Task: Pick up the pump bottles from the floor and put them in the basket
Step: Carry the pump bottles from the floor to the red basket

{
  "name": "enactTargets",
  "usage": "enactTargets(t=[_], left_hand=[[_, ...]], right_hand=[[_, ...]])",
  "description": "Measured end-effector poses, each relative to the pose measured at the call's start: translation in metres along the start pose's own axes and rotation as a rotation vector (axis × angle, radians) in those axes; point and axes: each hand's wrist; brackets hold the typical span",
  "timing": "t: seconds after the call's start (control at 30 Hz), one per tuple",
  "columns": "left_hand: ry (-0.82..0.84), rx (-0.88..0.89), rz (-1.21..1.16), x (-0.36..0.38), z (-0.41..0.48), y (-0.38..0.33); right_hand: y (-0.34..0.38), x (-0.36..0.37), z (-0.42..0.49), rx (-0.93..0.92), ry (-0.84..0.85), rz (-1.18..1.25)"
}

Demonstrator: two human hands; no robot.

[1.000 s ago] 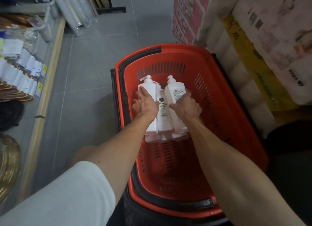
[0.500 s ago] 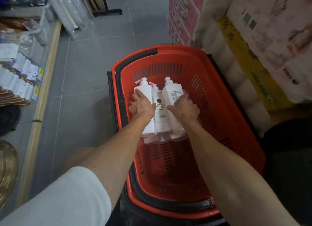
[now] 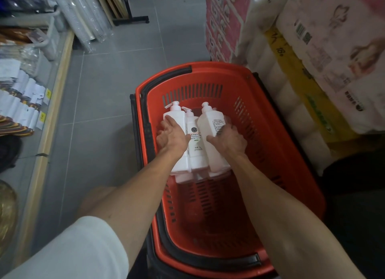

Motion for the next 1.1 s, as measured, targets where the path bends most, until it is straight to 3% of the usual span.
enactTargets(t=[0.6, 0.83, 0.97, 1.1], left_hand=[[0.021, 0.004, -0.009, -0.003, -0.003, 0.001], [0.148, 0.041, 0.118, -0.026, 0.004, -0.007], [0.04, 0.293, 0.225, -0.054, -0.006, -0.011], [0.034, 0.506, 0.257, -0.102, -0.033, -0.03]], right_hand=[[-0.012, -0.002, 0.0, -0.03, 0.023, 0.049], [-0.007, -0.021, -0.007, -0.088, 0.052, -0.089], [-0.002, -0.05, -0.019, -0.21, 0.045, -0.199], [0.012, -0.103, -0.04, -0.226, 0.103, -0.272]])
Point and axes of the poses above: each hand's wrist, its own z-axis towards the middle knuckle, its own x-axis out of the palm, y = z × x, and after that the axes turned 6 degrees about -x, right-handed
